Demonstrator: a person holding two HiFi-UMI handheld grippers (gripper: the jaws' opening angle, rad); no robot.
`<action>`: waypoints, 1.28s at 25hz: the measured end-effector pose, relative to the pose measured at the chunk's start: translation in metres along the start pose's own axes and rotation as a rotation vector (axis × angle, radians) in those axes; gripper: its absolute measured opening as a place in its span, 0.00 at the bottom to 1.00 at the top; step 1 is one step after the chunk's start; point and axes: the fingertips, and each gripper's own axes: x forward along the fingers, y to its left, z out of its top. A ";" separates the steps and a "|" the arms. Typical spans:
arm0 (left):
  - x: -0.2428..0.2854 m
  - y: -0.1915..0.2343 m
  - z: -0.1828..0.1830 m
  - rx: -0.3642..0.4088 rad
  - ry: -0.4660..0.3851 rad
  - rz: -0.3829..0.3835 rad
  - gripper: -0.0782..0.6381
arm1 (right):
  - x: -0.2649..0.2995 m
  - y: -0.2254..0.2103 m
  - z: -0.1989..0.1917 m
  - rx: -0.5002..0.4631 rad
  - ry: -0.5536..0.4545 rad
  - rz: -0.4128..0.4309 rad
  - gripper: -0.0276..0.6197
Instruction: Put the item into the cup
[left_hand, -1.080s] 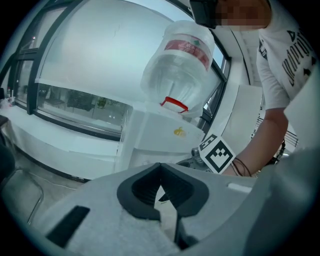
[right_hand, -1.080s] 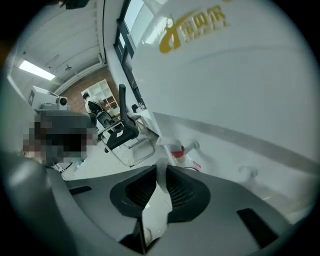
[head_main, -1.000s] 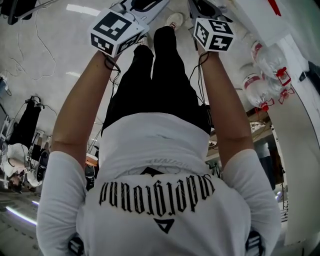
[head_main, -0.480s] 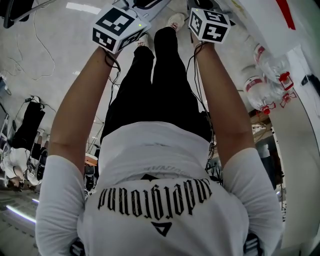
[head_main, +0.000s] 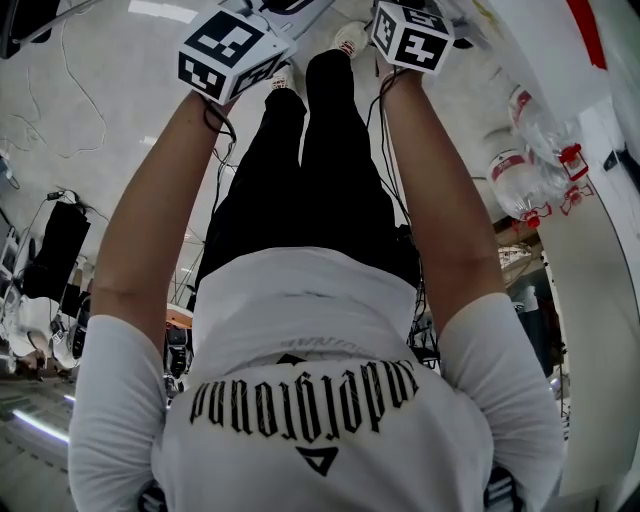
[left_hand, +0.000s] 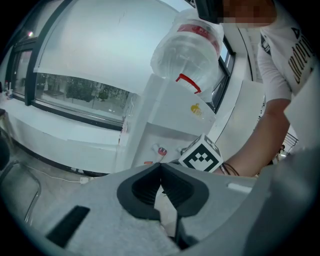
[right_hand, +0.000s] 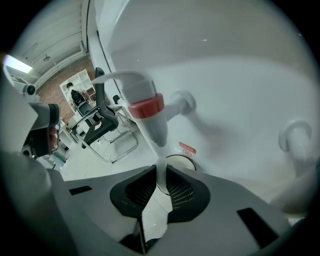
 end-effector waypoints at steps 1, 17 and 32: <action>0.001 0.000 -0.001 -0.003 0.000 0.001 0.13 | 0.001 -0.004 -0.003 0.005 0.004 -0.008 0.13; 0.004 -0.005 -0.009 -0.013 0.008 -0.010 0.13 | 0.006 -0.006 -0.006 0.072 -0.003 0.000 0.13; -0.016 -0.023 0.007 0.006 -0.025 -0.002 0.13 | -0.027 0.000 0.011 0.015 -0.052 -0.040 0.10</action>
